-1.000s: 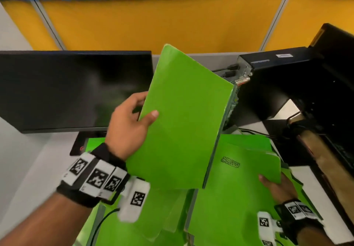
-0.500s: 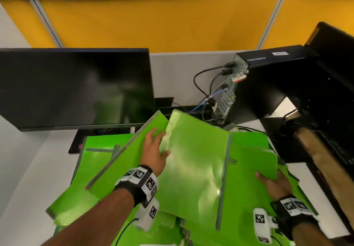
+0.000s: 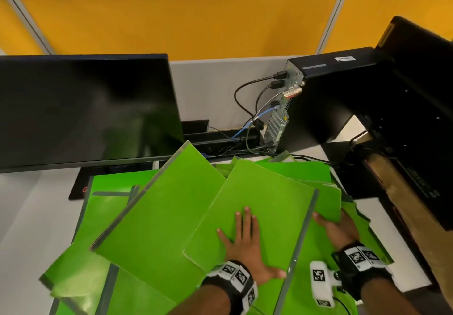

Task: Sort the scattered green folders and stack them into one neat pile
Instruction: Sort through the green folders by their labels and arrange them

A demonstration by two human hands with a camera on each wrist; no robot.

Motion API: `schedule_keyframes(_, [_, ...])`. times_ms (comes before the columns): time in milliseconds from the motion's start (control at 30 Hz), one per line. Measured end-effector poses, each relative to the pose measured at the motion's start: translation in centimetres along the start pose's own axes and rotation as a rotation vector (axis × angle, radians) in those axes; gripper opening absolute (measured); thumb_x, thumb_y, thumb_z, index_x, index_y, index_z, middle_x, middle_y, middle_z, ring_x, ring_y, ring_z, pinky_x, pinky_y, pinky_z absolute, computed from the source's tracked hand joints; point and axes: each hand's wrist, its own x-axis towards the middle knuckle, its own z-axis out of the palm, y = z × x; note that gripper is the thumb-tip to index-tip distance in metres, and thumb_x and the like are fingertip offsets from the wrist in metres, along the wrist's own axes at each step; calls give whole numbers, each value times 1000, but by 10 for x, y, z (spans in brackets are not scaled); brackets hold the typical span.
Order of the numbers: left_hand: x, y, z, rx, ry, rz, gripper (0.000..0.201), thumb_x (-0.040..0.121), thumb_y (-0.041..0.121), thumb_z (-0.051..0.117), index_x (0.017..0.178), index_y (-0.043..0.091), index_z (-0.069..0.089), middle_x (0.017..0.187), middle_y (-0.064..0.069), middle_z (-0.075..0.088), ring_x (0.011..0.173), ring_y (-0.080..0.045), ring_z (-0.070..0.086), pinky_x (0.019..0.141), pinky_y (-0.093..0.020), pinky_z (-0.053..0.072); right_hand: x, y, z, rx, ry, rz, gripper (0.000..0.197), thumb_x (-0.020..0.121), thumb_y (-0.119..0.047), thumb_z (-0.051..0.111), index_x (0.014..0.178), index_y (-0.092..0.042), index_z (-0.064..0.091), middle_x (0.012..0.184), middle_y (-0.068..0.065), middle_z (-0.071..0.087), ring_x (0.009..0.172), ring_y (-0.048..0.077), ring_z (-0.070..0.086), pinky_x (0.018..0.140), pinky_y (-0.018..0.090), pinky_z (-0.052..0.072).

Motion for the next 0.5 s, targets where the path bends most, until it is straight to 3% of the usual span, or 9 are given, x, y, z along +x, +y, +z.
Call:
schedule_keyframes(167, [0, 27, 14, 29, 7, 136, 138, 56, 89, 43, 134, 10, -38, 129, -7, -60, 127, -25, -47, 93, -73, -24, -5, 0, 3, 31, 6, 7, 46, 77, -15, 76, 117, -2, 59, 115, 15, 65, 103, 29, 61, 81, 28, 40])
schedule_keyframes(267, [4, 38, 18, -6, -14, 70, 142, 61, 77, 58, 119, 11, -54, 119, -2, -66, 118, -23, -51, 93, -72, -24, -8, -3, 5, 58, 20, 13, 42, 77, -10, 74, 115, 1, 59, 116, 18, 64, 105, 31, 61, 82, 27, 40])
schedule_keyframes(300, [4, 42, 18, -38, -22, 40, 141, 64, 69, 63, 121, 12, -52, 120, -2, -65, 118, -23, -51, 93, -71, -22, -7, -2, 5, 61, 19, 8, 41, 77, -9, 74, 114, 2, 59, 115, 19, 64, 105, 31, 61, 82, 27, 40])
schedule_keyframes(367, [7, 53, 20, -118, 29, -10, 124, 71, 53, 65, 139, 19, -33, 128, -5, -59, 128, -27, -41, 97, -73, -15, -9, -3, 6, 54, 17, 0, 42, 77, -10, 75, 114, 1, 59, 115, 19, 65, 104, 30, 61, 81, 26, 40])
schedule_keyframes(433, [7, 66, 20, -178, 168, -21, 76, 87, 38, 45, 150, 20, 5, 145, -7, -43, 143, -38, -10, 100, -77, 1, -9, -1, 5, 47, 7, -5, 43, 77, -12, 75, 115, 1, 59, 113, 16, 65, 103, 29, 62, 80, 25, 40])
schedule_keyframes(467, [6, 72, 15, -160, 189, -9, 63, 93, 20, 40, 149, 20, 11, 147, -6, -40, 143, -41, -1, 100, -78, 4, -9, 0, 4, 47, 1, -5, 43, 77, -13, 75, 115, 0, 60, 112, 15, 66, 101, 27, 63, 80, 25, 40])
schedule_keyframes(500, [4, 78, 5, -163, 135, 12, 75, 90, 9, 49, 149, 22, 4, 145, -2, -42, 143, -41, -6, 101, -78, 3, -9, 3, 3, 37, -11, -7, 43, 76, -14, 76, 114, -2, 60, 111, 14, 67, 99, 26, 63, 80, 26, 41])
